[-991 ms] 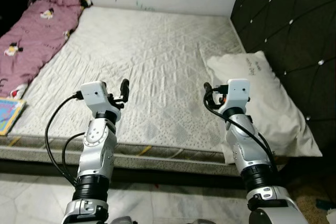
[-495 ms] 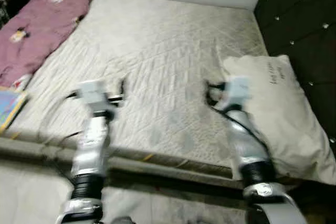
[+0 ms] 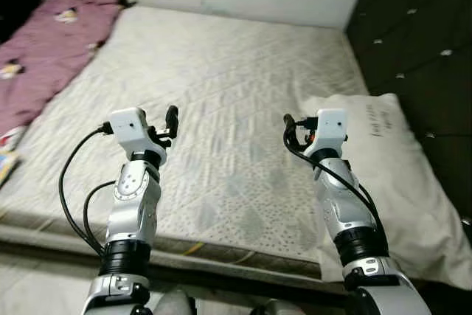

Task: Clean up the room

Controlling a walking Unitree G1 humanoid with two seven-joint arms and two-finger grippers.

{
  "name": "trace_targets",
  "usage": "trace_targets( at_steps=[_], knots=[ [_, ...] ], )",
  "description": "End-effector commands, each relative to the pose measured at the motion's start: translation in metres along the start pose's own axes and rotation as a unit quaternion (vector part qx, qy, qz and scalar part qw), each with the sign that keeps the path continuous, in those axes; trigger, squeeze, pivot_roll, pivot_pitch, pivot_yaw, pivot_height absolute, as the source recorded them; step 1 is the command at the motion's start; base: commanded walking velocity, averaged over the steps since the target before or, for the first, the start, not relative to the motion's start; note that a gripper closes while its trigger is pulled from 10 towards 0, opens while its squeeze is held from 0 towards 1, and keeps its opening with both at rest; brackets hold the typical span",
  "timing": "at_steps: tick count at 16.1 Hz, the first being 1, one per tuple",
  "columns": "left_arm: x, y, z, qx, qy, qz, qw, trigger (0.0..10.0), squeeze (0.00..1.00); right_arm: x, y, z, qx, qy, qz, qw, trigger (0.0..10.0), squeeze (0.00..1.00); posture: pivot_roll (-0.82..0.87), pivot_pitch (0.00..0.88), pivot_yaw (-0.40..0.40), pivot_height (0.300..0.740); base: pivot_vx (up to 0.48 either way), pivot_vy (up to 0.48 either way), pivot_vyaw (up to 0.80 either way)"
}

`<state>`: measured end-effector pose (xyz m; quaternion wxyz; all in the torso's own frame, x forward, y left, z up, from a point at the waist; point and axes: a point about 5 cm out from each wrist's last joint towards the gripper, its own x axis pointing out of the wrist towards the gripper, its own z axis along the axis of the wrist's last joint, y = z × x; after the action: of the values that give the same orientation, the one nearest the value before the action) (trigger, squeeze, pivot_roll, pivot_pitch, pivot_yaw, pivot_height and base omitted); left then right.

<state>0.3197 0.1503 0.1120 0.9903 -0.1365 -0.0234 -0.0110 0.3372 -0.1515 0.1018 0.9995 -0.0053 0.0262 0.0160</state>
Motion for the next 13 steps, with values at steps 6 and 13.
trace_targets(
  at_steps=[6, 13],
  knots=[
    [-0.001, -0.0035, -0.0068, -0.01, 0.015, -0.003, 1.0, 10.0, 0.0, 0.0013, -0.006, 0.0, -0.005, 0.0, -0.007, 1.0, 10.0, 0.0, 0.02, 0.0, -0.027, 0.74, 0.0, 0.298, 0.0],
    [-0.0007, -0.003, -0.0056, -0.003, 0.015, -0.002, 1.0, 10.0, 0.0, 0.0022, -0.0063, 0.0039, -0.009, -0.006, -0.01, 1.0, 10.0, 0.0, 0.02, 0.0, -0.025, 0.74, 0.0, 0.48, -0.15]
  ],
)
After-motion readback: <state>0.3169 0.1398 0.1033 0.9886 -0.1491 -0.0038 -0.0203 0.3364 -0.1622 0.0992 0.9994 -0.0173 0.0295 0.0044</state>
